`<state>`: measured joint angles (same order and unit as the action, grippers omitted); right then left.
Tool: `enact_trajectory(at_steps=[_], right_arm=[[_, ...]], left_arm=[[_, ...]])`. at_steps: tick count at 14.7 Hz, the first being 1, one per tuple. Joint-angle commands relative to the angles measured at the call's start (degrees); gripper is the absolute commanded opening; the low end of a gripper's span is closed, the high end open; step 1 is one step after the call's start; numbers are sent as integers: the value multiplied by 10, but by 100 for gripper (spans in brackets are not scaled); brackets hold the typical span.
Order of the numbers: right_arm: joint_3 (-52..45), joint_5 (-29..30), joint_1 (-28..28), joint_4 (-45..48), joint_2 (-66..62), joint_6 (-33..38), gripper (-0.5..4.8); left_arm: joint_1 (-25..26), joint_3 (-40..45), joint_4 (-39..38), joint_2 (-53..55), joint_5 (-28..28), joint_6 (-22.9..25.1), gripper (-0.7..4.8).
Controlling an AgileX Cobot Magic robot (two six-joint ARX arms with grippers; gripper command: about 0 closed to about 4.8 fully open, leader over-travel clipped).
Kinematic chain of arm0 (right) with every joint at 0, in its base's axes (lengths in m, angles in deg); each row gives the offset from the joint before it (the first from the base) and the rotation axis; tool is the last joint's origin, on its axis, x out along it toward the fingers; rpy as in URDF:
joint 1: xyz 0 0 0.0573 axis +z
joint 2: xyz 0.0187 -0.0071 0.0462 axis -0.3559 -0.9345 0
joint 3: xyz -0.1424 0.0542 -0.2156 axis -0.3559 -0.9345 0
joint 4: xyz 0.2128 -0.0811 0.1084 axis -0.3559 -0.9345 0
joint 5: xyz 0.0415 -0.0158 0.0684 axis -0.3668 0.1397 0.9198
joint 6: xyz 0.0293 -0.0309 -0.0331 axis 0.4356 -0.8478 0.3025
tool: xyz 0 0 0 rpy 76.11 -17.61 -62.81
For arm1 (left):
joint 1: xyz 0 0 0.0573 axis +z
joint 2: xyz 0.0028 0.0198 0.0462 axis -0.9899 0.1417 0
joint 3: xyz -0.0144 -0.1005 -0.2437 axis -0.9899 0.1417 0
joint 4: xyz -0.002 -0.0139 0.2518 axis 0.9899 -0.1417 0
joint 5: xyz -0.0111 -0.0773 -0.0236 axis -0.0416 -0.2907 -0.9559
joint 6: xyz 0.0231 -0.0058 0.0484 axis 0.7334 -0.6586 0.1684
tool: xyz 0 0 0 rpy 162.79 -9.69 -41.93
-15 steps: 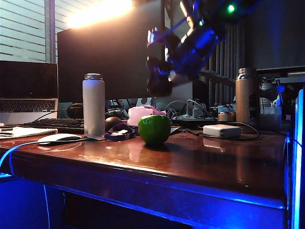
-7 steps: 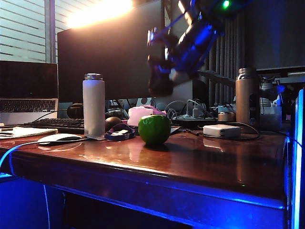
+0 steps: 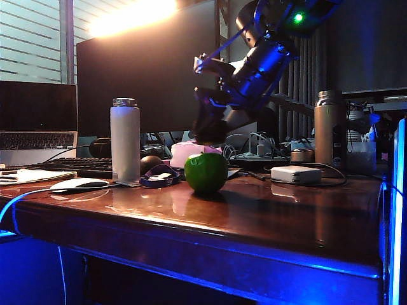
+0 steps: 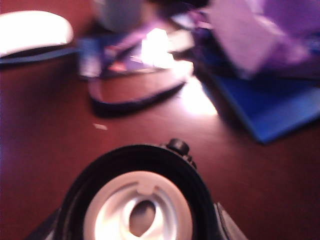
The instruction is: Stack the black thermos bottle cap from the table onto the green apple.
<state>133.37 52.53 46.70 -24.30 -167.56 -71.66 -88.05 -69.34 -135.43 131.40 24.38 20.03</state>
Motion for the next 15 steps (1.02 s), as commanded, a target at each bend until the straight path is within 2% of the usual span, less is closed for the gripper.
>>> enact_trajectory(at_steps=[1, 6, 15], right_arm=[[3, 9, 0, 22, 0, -2, 292], [3, 8, 0, 63, -15, -2, 291], [3, 1, 1, 68, -35, -1, 291]], left_arm=[[0, -2, 2, -2, -2, 2, -3], [0, -2, 2, -2, -2, 2, -3], [0, -2, 2, -2, -2, 2, -3]])
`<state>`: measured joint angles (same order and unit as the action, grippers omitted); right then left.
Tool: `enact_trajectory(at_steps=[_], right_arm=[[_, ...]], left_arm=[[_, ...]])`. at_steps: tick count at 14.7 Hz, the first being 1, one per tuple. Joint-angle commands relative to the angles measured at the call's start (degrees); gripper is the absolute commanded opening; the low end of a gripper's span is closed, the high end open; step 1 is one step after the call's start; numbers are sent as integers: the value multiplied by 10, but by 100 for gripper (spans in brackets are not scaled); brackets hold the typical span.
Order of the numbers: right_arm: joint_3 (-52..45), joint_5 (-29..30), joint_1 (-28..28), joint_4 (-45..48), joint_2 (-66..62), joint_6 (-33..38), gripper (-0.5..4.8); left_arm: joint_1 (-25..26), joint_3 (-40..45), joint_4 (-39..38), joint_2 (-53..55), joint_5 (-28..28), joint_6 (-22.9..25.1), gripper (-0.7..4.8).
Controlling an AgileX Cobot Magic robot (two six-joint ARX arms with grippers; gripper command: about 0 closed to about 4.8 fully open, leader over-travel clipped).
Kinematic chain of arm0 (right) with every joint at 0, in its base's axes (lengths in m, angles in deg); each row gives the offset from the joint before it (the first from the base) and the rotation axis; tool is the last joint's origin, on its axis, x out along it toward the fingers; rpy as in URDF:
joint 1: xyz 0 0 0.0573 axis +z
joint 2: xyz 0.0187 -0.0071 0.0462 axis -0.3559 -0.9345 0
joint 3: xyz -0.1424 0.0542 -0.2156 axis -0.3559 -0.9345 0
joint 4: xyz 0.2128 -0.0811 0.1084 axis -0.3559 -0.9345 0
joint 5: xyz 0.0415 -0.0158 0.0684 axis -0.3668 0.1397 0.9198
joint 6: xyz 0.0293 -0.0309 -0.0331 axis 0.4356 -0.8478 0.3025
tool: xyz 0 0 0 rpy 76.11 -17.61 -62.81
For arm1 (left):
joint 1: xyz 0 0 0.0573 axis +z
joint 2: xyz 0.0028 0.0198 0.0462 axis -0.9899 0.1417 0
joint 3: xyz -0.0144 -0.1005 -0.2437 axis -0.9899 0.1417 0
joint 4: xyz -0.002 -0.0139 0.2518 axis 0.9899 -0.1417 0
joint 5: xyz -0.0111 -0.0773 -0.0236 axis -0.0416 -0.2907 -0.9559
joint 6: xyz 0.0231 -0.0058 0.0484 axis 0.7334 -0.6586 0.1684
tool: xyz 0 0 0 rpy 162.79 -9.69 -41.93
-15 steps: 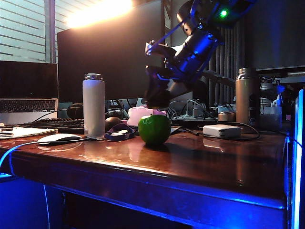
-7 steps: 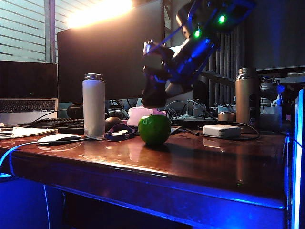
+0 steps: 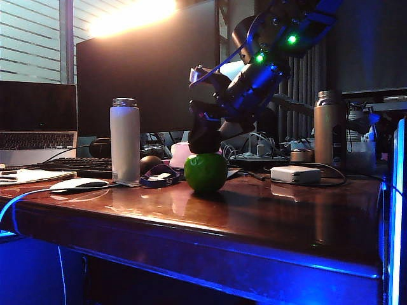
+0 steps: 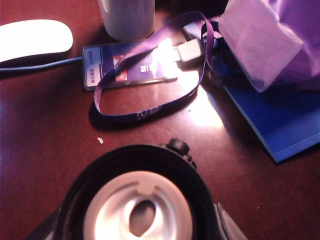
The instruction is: Stack the black thermos bottle cap from the table onto the green apple.
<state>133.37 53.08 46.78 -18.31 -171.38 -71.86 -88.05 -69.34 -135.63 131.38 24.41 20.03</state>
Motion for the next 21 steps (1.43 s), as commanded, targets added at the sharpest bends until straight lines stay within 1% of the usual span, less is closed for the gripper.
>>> enact_trajectory(at_steps=[1, 4, 12, 14, 16, 17, 20, 21], right_arm=[[3, -7, 0, 6, 3, 1, 291], [3, -7, 0, -16, 2, 1, 291], [3, 2, 0, -39, 2, 0, 294], [3, 11, 0, -40, 2, -5, 315], [3, 21, 0, -40, 2, -12, 319], [3, 20, 0, -40, 2, -12, 349], [3, 16, 0, -40, 2, -13, 351], [3, 17, 0, -40, 2, -13, 377]], left_arm=[[0, -2, 4, -1, -2, 2, -3], [0, -2, 4, -1, -2, 2, -3], [0, -2, 4, -1, -2, 2, -3], [0, -2, 4, -1, -2, 2, -3], [0, -2, 4, -1, -2, 2, -3], [0, -2, 4, -1, -2, 2, -3], [0, -2, 4, -1, -2, 2, -3], [0, -2, 4, -1, -2, 2, -3]])
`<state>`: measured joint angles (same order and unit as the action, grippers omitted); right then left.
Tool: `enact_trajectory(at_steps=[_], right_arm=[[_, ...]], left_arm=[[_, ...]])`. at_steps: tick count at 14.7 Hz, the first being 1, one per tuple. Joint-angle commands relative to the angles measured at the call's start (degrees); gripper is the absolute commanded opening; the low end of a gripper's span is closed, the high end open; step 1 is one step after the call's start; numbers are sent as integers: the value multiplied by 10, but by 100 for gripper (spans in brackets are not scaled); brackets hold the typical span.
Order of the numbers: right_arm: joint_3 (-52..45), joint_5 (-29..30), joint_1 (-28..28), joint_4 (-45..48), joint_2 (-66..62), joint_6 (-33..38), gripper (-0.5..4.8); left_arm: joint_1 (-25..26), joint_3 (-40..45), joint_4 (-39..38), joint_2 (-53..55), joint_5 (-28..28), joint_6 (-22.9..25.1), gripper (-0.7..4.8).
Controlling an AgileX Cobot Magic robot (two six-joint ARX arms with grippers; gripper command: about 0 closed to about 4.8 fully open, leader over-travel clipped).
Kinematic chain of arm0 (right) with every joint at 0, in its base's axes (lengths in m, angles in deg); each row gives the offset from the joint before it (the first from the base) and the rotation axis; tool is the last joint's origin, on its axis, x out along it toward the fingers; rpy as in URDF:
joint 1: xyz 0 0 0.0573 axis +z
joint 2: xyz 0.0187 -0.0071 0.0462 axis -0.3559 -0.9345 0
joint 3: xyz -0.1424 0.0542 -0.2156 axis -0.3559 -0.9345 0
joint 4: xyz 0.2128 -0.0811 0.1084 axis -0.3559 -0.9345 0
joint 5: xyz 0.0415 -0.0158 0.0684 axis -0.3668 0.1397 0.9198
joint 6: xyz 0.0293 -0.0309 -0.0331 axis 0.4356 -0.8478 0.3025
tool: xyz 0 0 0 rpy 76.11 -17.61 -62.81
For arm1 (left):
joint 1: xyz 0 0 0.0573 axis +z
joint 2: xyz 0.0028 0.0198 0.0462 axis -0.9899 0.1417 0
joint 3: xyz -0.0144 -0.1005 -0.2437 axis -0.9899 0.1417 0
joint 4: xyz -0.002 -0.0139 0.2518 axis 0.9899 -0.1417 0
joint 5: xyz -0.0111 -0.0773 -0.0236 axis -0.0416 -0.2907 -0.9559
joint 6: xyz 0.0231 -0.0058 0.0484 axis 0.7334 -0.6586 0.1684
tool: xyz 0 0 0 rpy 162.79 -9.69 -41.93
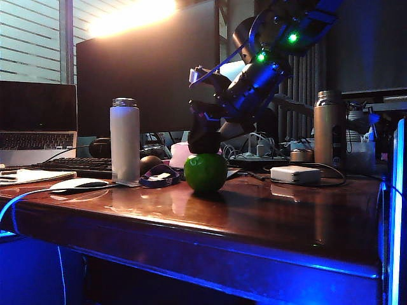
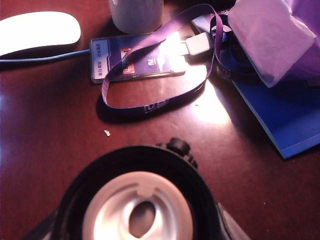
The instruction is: Stack the black thermos bottle cap from the table onto the green apple.
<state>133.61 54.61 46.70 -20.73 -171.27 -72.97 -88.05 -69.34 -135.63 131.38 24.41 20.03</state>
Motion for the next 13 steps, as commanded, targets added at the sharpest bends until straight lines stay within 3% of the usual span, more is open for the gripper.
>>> enact_trajectory(at_steps=[1, 2, 13], right_arm=[[0, 1, 1, -16, 1, -2, 459], [0, 1, 1, -16, 1, -2, 479], [0, -24, 1, -72, 28, -34, 479]], left_arm=[[0, -2, 4, -1, -2, 2, -3], [0, -2, 4, -1, -2, 2, -3], [0, -2, 5, -1, -2, 2, -3]])
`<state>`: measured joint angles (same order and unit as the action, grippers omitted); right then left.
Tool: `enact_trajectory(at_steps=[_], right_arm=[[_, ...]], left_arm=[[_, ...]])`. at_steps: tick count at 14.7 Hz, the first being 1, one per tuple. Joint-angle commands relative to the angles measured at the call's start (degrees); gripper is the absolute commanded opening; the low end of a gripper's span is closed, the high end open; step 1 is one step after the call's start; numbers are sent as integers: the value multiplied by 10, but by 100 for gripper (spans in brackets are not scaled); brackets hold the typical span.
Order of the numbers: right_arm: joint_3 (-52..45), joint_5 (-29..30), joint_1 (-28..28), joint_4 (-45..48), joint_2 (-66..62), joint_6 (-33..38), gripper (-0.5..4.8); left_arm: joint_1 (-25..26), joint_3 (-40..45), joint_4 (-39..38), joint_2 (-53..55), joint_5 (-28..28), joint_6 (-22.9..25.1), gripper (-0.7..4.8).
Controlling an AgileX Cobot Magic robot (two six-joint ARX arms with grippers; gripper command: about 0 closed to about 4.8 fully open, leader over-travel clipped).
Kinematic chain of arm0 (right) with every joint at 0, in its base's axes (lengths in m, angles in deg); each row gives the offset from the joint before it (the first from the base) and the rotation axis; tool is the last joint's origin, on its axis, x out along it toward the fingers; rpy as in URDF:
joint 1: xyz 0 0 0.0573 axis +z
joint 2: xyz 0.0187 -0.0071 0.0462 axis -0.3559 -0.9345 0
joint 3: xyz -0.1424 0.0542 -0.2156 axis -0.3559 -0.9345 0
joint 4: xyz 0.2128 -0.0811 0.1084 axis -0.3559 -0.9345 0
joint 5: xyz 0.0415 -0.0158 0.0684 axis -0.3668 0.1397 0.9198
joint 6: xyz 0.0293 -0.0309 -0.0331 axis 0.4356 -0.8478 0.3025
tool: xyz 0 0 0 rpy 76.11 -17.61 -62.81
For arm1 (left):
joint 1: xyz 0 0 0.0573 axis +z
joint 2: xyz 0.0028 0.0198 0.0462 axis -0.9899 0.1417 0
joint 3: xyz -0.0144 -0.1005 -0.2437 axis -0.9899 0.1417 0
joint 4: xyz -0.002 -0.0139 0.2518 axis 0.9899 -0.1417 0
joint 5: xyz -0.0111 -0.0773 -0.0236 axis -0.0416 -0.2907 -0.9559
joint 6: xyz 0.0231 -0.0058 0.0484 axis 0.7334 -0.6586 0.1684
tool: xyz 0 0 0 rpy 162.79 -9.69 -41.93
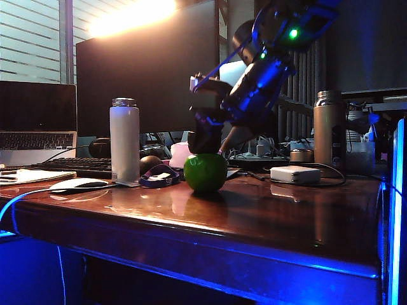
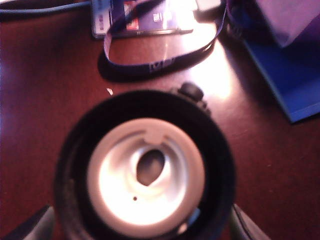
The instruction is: Stack the black thermos bottle cap from the table onto the green apple.
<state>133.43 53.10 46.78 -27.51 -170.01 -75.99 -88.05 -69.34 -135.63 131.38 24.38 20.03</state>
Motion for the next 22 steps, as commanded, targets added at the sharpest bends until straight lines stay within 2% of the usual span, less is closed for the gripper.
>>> enact_trajectory(at_steps=[1, 9, 10, 12, 13, 14, 18, 21, 22], right_arm=[[2, -10, 0, -11, 27, -4, 479], [2, -36, 0, -48, 149, -16, 479], [2, -39, 0, -56, 174, -12, 454], [2, -48, 0, -69, 237, -10, 55], [2, -49, 0, -73, 272, -10, -2], [2, -51, 0, -73, 314, -10, -1], [2, -129, 0, -66, 466, -10, -1], [2, -292, 0, -79, 559, 18, -1], [1, -312, 0, -103, 582, 38, -1]], left_arm=[[0, -2, 6, -1, -2, 2, -3], [0, -2, 16, -1, -2, 2, -3], [0, -2, 16, -1, -2, 2, -3], [0, -2, 16, -1, -2, 2, -3], [0, -2, 17, -1, -2, 2, -3], [0, -2, 17, -1, -2, 2, -3], [-1, -2, 16, -1, -3, 2, -3], [-1, -2, 17, -1, -3, 0, -3], [-1, -2, 17, -2, -3, -1, -3]])
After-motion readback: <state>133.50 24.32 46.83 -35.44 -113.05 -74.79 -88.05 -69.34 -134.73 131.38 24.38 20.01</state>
